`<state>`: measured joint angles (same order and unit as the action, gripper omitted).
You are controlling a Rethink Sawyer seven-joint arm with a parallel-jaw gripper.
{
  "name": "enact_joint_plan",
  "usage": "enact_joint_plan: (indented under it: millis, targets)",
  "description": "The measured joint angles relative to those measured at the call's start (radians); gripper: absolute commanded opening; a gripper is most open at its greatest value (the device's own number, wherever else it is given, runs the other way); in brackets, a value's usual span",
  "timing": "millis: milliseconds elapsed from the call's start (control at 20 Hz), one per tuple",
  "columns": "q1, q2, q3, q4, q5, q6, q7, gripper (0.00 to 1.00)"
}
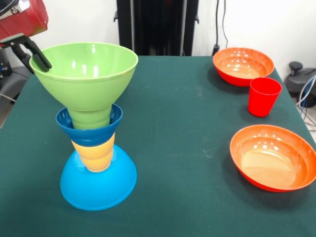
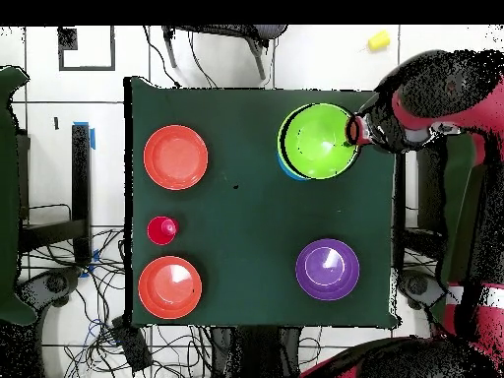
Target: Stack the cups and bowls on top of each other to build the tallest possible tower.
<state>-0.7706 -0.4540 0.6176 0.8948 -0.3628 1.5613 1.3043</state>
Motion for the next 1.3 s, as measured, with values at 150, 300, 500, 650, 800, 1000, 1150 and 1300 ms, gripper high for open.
enact_joint_plan:
  millis: [150,300,500,650,800,1000,1150,1300]
  targets:
    - [-0.004,-0.001,0.0,0.01,0.001,0.0,0.0,0.0]
    - [-0.008,-0.002,0.0,0.02,0.001,0.0,0.0,0.0]
    - [-0.01,-0.002,0.0,0.024,0.001,0.0,0.0,0.0]
    - [-0.01,-0.003,0.0,0.024,0.001,0.0,0.0,0.0]
    - [-0.01,-0.003,0.0,0.024,0.001,0.0,0.0,0.0]
    - [-0.01,-0.003,0.0,0.024,0.001,0.0,0.0,0.0]
    - [-0.01,-0.003,0.0,0.024,0.001,0.0,0.0,0.0]
    - [-0.01,-0.003,0.0,0.024,0.001,0.0,0.0,0.0]
